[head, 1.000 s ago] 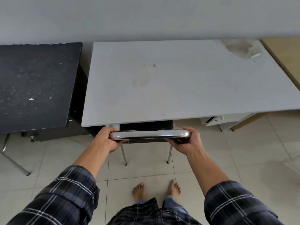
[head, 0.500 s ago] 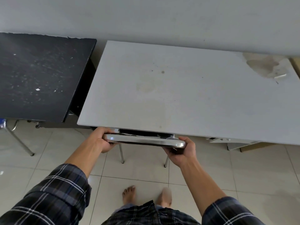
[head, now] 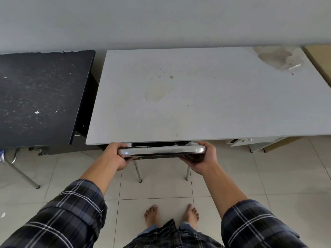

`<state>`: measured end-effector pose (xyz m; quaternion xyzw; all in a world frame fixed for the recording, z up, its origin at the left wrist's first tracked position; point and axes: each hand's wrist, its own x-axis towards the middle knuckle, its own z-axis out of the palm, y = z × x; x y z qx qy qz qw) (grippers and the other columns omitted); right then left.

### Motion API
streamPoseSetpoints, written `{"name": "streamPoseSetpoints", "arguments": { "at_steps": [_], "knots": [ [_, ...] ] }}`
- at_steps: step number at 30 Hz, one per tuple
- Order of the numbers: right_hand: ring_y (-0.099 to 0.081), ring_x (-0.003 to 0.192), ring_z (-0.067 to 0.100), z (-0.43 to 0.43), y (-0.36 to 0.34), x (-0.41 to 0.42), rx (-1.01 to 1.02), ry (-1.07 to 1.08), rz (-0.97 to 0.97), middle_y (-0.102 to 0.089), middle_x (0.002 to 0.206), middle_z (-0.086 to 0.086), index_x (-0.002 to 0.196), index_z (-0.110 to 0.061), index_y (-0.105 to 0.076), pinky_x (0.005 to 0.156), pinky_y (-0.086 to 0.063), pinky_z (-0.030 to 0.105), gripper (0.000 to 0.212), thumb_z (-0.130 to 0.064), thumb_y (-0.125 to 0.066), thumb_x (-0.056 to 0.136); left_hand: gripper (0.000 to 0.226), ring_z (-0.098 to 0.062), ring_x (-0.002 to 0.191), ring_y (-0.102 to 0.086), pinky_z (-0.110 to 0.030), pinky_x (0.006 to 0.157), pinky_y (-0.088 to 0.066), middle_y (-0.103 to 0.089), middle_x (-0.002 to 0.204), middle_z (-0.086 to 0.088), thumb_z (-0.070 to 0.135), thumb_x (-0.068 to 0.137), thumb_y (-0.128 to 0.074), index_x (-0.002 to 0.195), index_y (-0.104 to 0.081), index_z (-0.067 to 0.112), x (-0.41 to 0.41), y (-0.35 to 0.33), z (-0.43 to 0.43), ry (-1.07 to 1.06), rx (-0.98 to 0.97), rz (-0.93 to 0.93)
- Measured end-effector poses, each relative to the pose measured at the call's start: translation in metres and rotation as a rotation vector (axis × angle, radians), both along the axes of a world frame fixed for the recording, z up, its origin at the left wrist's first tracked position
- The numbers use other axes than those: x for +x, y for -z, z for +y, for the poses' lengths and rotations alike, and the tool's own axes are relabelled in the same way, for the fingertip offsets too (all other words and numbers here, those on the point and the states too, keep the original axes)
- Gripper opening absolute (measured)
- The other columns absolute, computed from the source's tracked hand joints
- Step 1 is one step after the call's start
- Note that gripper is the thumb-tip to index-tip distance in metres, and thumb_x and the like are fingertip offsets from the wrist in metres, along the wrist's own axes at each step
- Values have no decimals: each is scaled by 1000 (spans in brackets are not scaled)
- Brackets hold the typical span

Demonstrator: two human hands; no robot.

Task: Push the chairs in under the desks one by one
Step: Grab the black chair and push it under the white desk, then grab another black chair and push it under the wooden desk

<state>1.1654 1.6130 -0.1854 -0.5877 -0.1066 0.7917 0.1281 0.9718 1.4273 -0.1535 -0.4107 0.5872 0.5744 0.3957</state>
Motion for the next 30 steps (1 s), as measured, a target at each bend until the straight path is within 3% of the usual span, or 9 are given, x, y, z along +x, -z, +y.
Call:
{"name": "streamPoseSetpoints", "arguments": {
  "at_steps": [6,9,10,12,14,16,20,26,30],
  "knots": [
    [-48,110,35,-4,-16,8,265,-175,-297,-47,97,6,110,-17,-53,97,-48,60,20,-27,-59,94,14,-22,64,-52,-33,52,-44,-57,89,-9,1,83,-54,73,-54,11,-5,11,1,154,-193,259],
    [-46,111,29,-15,-15,10,355,-194,-354,-48,112,4,113,-19,-51,101,-45,56,23,-38,-49,100,12,-20,69,-52,-30,57,-43,-60,90,-10,5,86,-57,75,-52,7,-3,10,6,272,-264,317],
    [-46,112,29,-21,-14,12,383,-198,-367,-47,115,4,115,-20,-51,104,-43,56,28,-43,-45,101,5,-20,69,-52,-29,56,-42,-62,93,-11,7,84,-58,81,-56,4,2,8,7,321,-292,357],
    [-46,110,26,-29,-10,15,464,-235,-400,-47,117,2,128,-22,-53,107,-41,55,43,-51,-36,102,34,-22,79,-57,-30,57,-41,-67,105,-10,15,75,-57,107,-63,2,12,13,6,460,-361,497],
    [-45,109,23,-39,-11,24,565,-285,-422,-48,118,1,140,-20,-51,109,-40,50,52,-53,-32,103,58,-32,111,-53,-37,72,-43,-54,132,-10,23,77,-57,133,-53,8,25,14,3,647,-489,681],
    [-50,115,24,-46,-13,39,676,-354,-439,-54,129,3,142,-18,-50,107,-40,43,55,-53,-36,103,59,-37,131,-39,-46,98,-40,-41,146,-11,29,87,-53,142,-45,12,44,10,8,801,-592,859],
    [-44,138,28,-56,-19,82,832,-447,-490,-44,153,8,152,-19,-40,110,-36,41,63,-54,-46,99,53,-35,146,-17,-58,117,-6,-31,156,-10,38,95,-43,144,-44,18,83,-4,28,1097,-760,998],
    [-39,142,31,-53,-29,216,950,-508,-661,-36,158,11,156,-17,-29,114,-36,46,76,-54,-54,95,67,-39,148,-8,-59,119,-5,-19,161,-13,36,91,-52,150,-30,14,207,-26,72,1562,-663,1191],
    [-36,144,31,-56,-37,321,945,-472,-774,-33,159,12,156,-16,-28,116,-32,44,79,-51,-59,93,72,-31,147,-22,-58,118,-9,-25,160,-8,36,87,-55,151,-30,16,319,-32,95,1758,-473,1267]
  ]
}}
